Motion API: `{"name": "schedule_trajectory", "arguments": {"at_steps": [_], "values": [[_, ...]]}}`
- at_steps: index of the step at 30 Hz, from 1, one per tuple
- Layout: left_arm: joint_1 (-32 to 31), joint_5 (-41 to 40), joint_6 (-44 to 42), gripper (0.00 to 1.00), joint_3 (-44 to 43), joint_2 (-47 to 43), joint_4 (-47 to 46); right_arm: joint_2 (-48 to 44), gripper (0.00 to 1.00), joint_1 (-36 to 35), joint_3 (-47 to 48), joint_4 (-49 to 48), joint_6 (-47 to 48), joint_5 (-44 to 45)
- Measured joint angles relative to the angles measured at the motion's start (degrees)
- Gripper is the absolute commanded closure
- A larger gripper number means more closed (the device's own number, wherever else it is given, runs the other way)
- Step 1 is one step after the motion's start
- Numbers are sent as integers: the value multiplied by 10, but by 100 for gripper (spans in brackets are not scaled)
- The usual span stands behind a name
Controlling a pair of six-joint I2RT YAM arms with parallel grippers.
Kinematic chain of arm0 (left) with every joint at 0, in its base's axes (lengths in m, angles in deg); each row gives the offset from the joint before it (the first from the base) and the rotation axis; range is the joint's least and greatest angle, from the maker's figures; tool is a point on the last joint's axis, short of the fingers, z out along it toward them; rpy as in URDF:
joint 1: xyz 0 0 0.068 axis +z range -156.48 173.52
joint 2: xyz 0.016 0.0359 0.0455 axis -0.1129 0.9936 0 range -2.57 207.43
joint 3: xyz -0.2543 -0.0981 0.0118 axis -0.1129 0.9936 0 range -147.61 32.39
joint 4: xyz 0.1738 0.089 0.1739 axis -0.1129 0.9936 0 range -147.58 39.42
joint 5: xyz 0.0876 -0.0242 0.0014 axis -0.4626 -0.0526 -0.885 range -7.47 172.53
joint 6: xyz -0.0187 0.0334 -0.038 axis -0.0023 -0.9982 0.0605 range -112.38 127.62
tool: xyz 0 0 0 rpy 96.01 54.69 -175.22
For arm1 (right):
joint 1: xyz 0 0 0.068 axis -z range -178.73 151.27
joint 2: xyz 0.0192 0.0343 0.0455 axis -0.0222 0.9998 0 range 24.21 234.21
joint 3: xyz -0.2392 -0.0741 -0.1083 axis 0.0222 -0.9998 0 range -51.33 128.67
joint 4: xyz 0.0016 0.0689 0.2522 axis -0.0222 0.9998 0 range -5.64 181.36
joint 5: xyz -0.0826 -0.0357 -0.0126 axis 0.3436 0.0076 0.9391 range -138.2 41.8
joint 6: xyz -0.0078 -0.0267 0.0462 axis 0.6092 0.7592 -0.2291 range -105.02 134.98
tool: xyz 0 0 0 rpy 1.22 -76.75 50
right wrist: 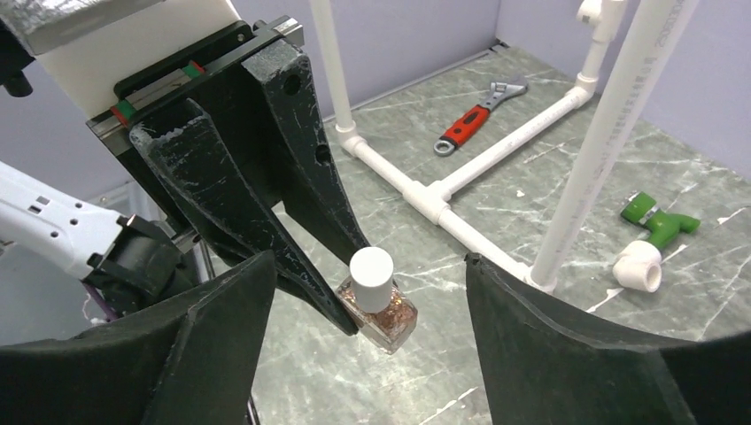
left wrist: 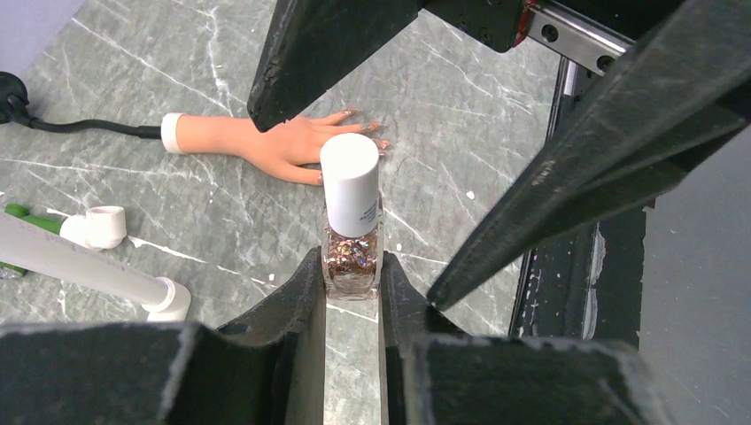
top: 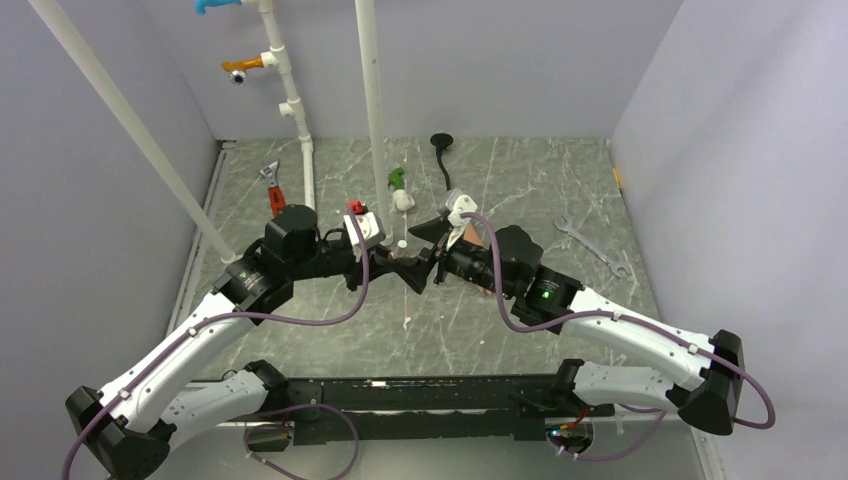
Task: Paint the nails
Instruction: Screw the nail polish bottle.
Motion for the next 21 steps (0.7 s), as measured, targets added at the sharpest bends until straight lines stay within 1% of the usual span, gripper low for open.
{"name": "schedule_trajectory", "arguments": {"at_steps": [7,10,14,16,21], "values": [[0,-3,0,100,0,-1,-2,-2,17,12,11,9,18,-11],[0,-3,0,100,0,-1,-2,-10,17,45,11,11,15,-47],[0,-3,0,100,0,-2,-2,-30,21,119,11,7,4,-145],[0,-3,0,100,0,-3,-2,-37,25,148,12,8,5,-203],[0,2,-3,100,0,-3,0,-17,34,158,40,46,29,-329]]}}
